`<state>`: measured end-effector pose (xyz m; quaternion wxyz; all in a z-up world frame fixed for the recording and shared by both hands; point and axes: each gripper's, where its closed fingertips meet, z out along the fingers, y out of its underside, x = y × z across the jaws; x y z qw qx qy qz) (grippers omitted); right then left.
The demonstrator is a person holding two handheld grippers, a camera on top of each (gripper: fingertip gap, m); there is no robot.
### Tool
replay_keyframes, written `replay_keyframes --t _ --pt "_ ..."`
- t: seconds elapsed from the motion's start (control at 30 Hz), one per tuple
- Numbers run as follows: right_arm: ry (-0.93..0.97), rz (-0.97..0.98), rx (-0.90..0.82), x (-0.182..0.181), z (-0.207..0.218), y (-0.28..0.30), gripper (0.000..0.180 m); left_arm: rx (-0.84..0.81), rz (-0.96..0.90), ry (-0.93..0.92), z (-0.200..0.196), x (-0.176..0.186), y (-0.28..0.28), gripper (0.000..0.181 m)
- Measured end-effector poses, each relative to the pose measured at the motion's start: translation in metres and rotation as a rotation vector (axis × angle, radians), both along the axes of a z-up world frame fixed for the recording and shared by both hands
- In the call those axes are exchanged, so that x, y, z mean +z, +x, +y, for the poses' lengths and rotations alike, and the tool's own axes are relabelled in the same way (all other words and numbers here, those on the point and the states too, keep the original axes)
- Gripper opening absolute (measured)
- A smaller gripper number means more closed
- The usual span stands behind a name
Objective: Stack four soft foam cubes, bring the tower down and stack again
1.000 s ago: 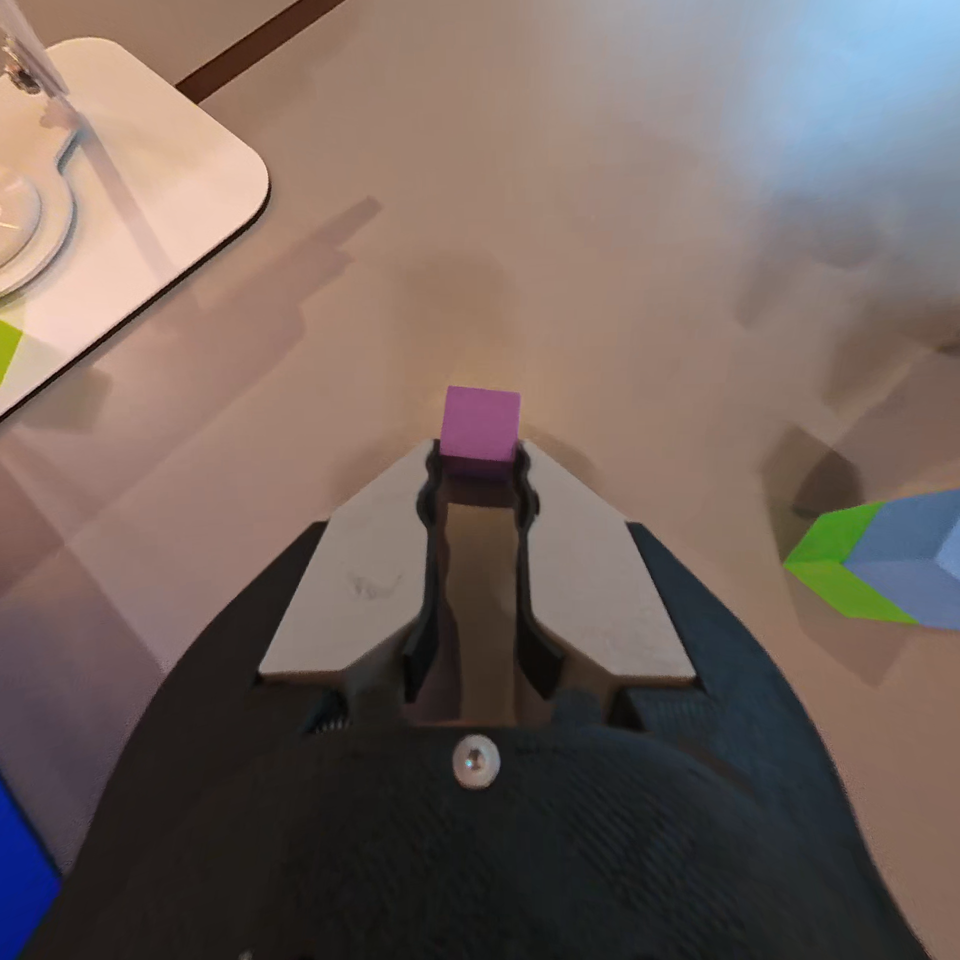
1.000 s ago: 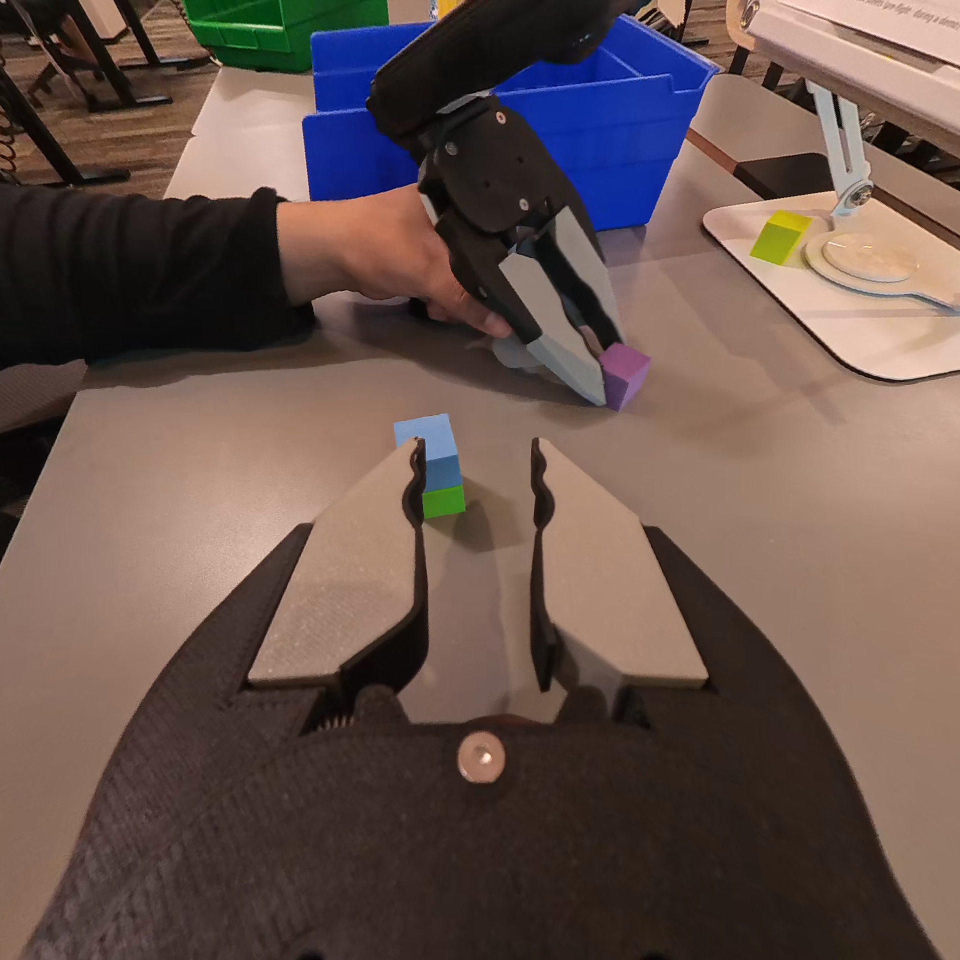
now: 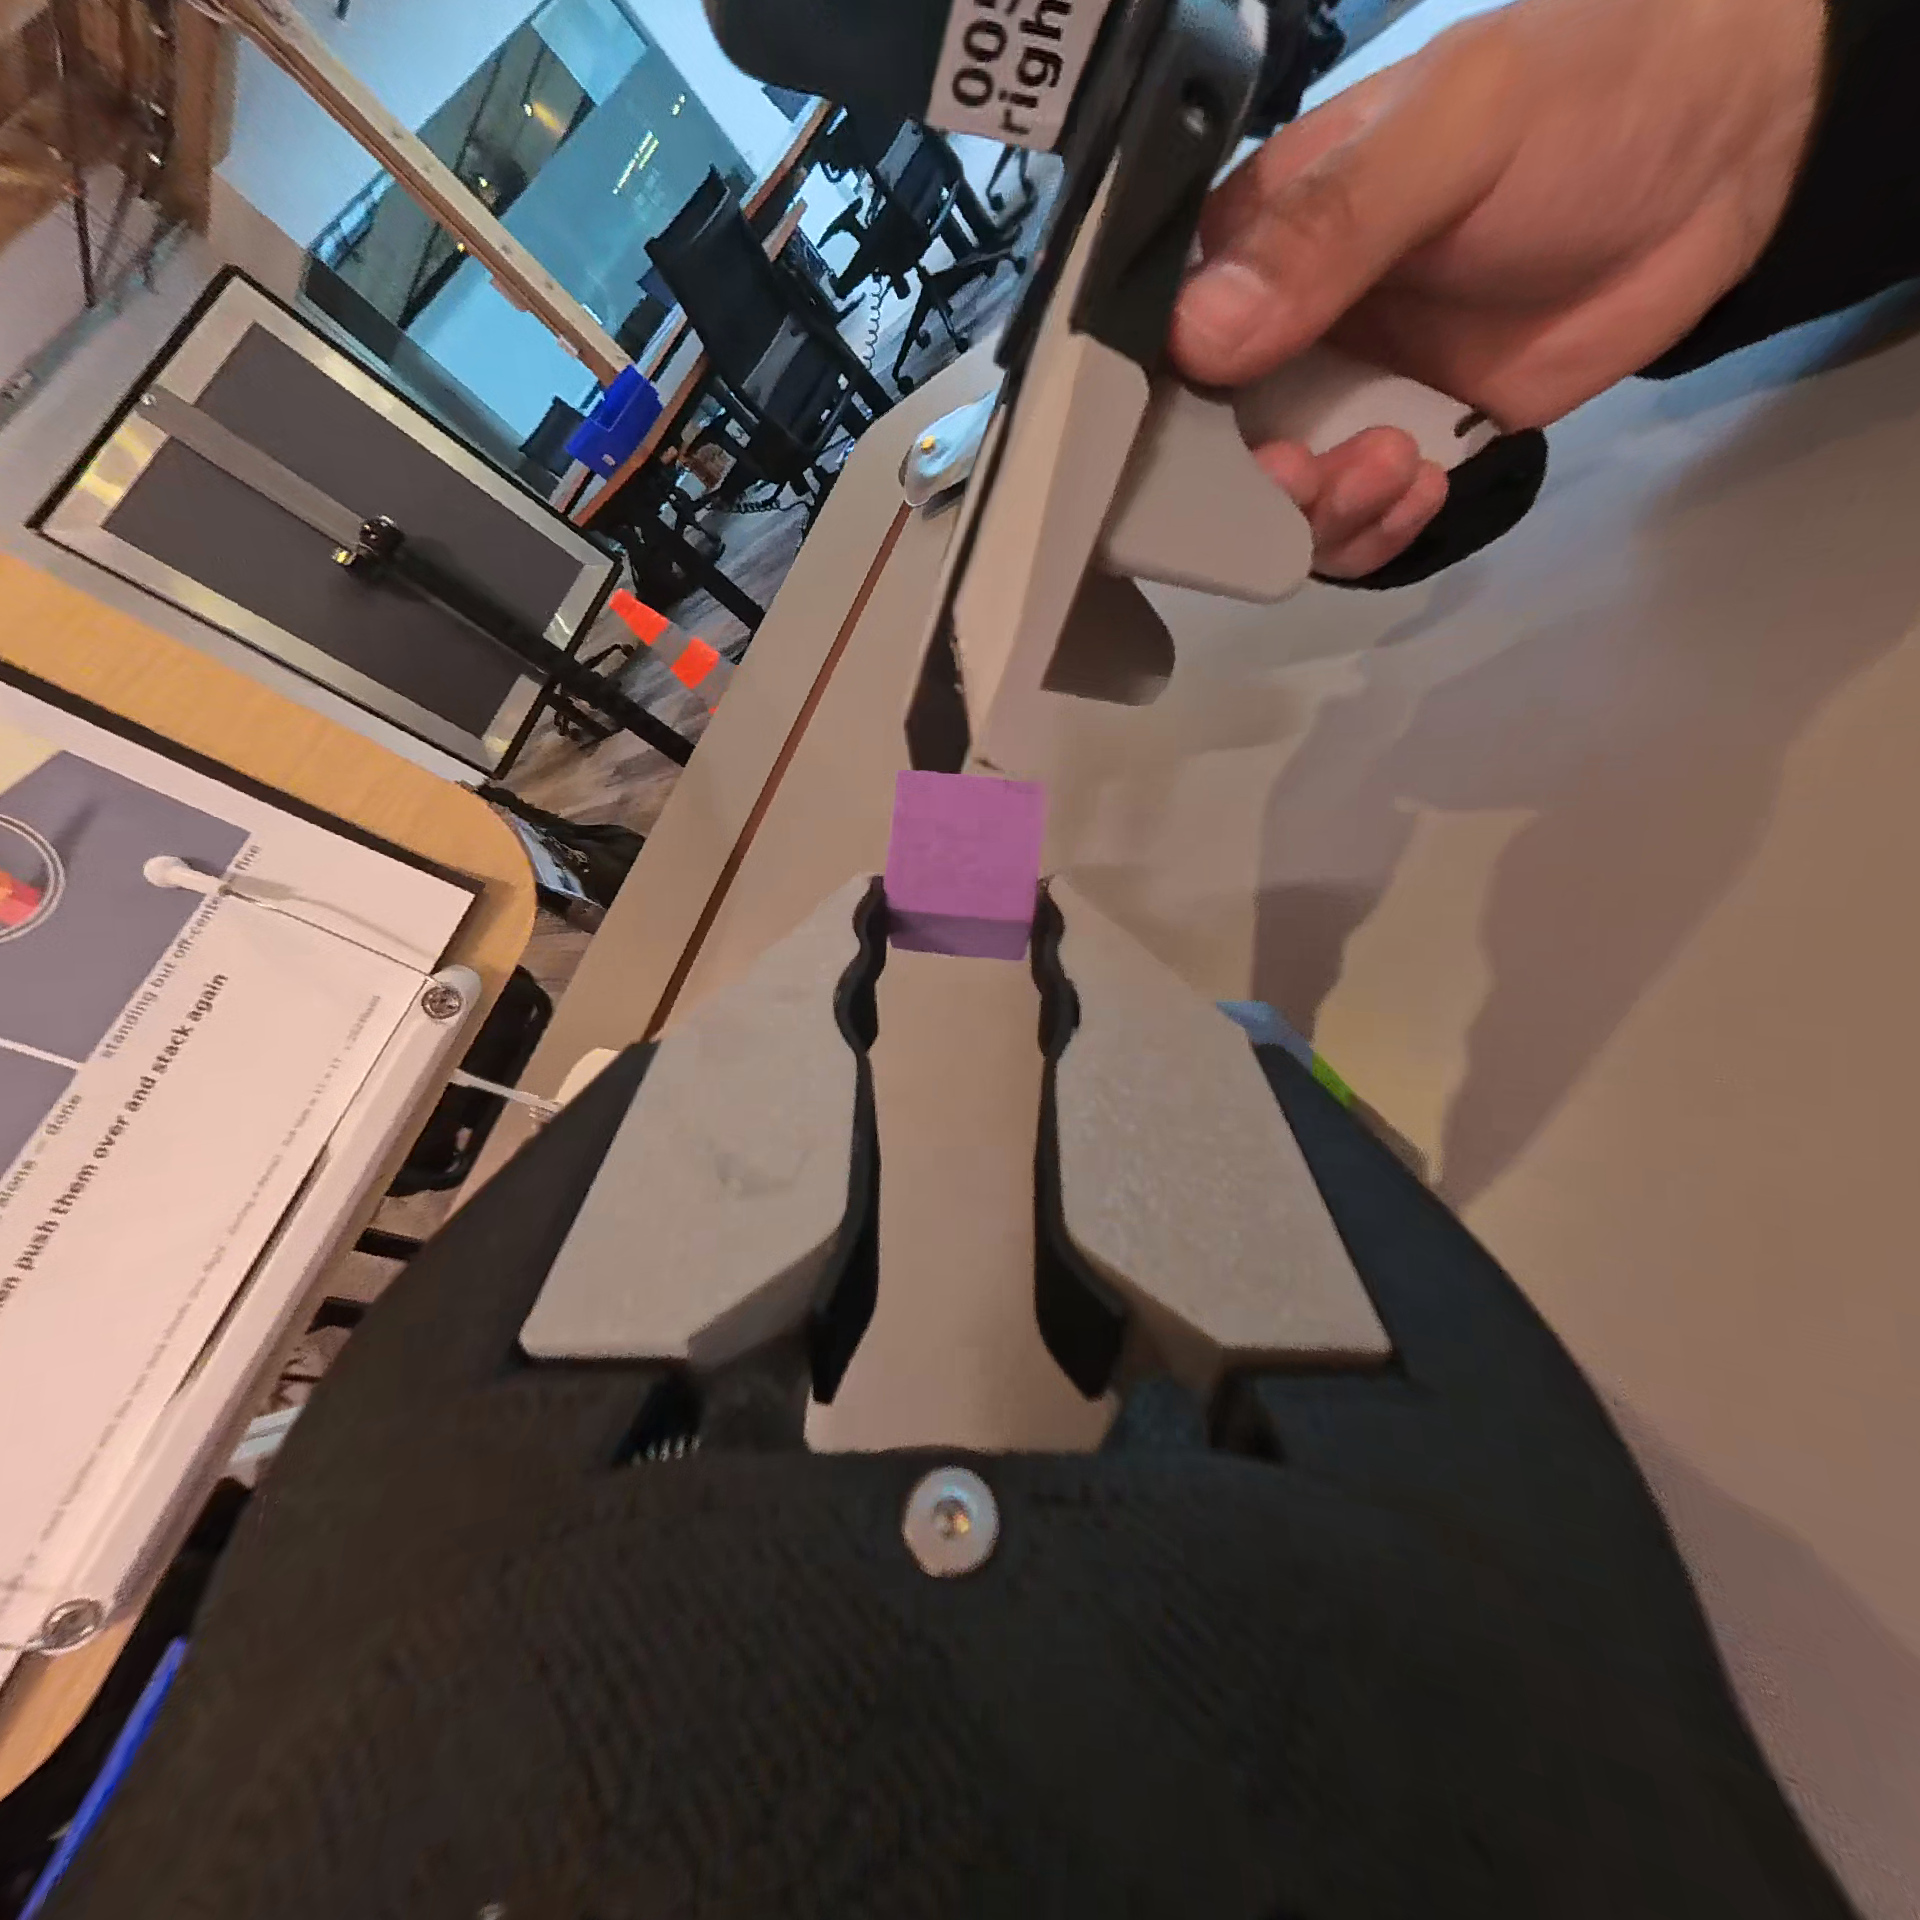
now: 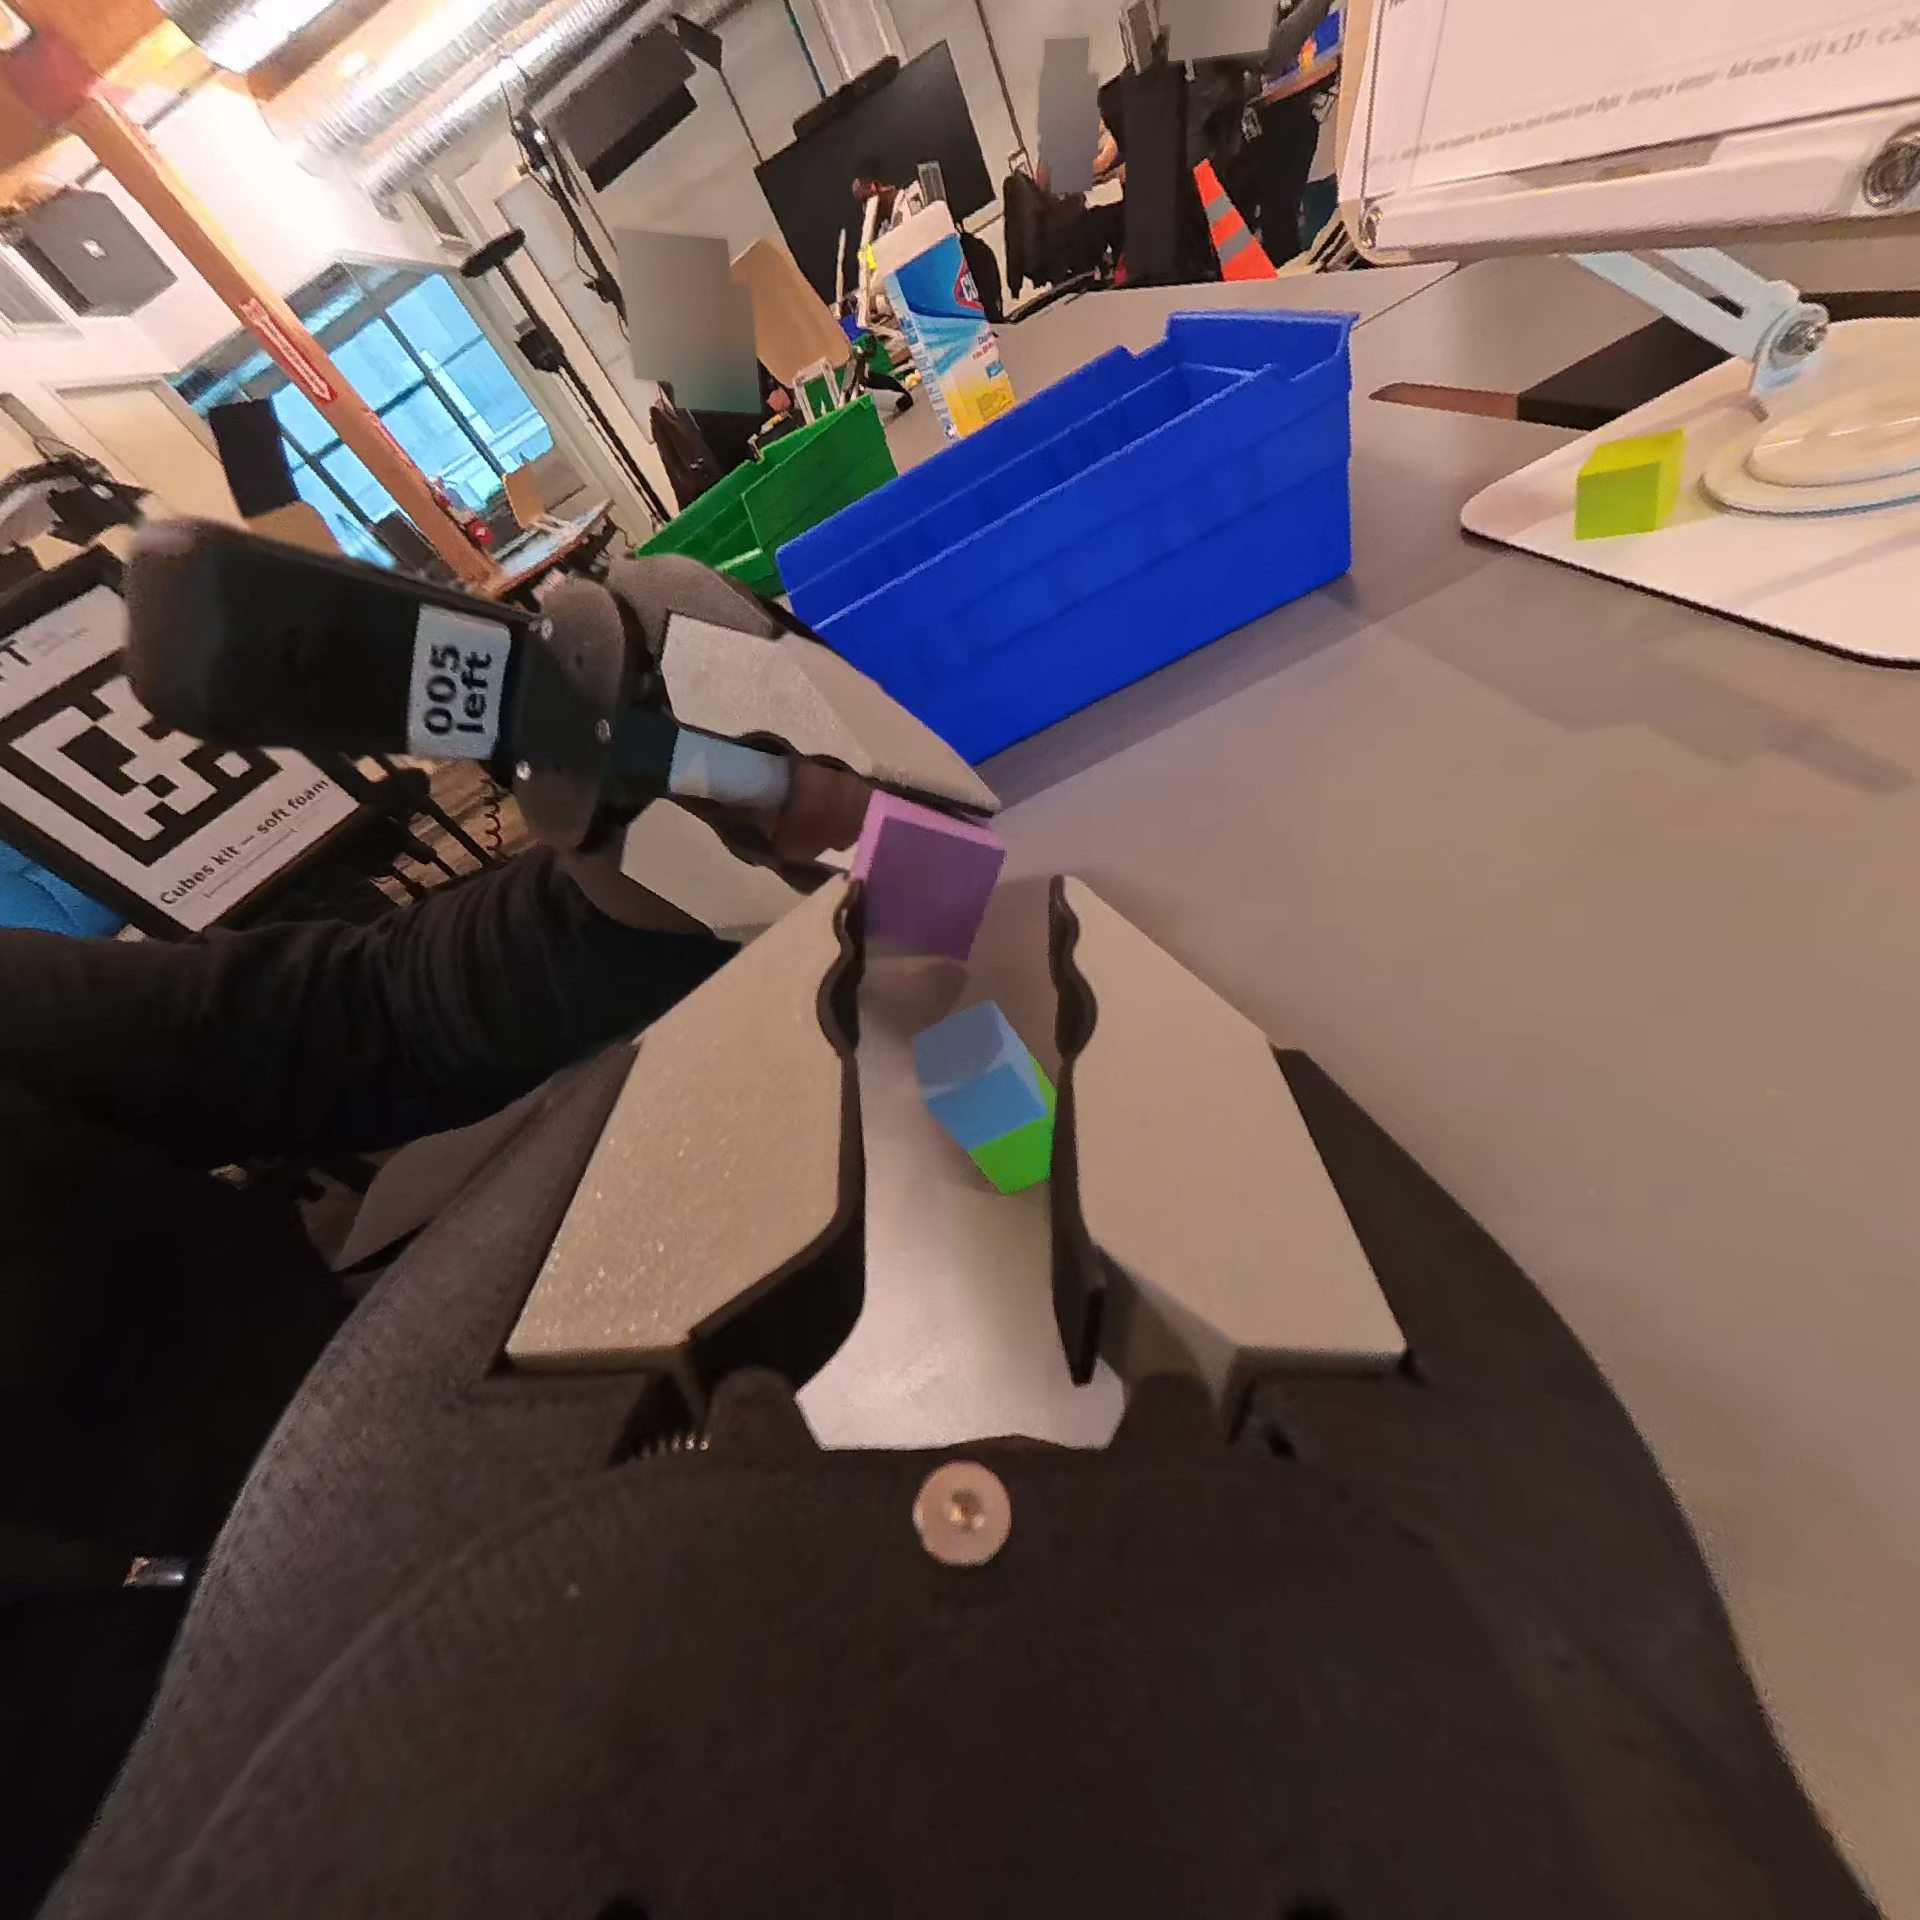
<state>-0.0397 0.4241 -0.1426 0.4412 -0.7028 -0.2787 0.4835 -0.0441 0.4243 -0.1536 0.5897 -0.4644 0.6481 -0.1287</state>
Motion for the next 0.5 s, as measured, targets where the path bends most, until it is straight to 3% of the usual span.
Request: replay_keyframes --t 0.27,0.5 --pt "-0.019 -0.002 0.025 0.001 -0.004 -0.010 0.033 0.023 0.069 0.305 -0.005 0.005 0.000 0.026" --pt "-0.016 0.013 0.068 0.002 -0.011 -0.013 0.024 0.017 0.089 0.392 -0.007 0.004 -0.001 0.025"
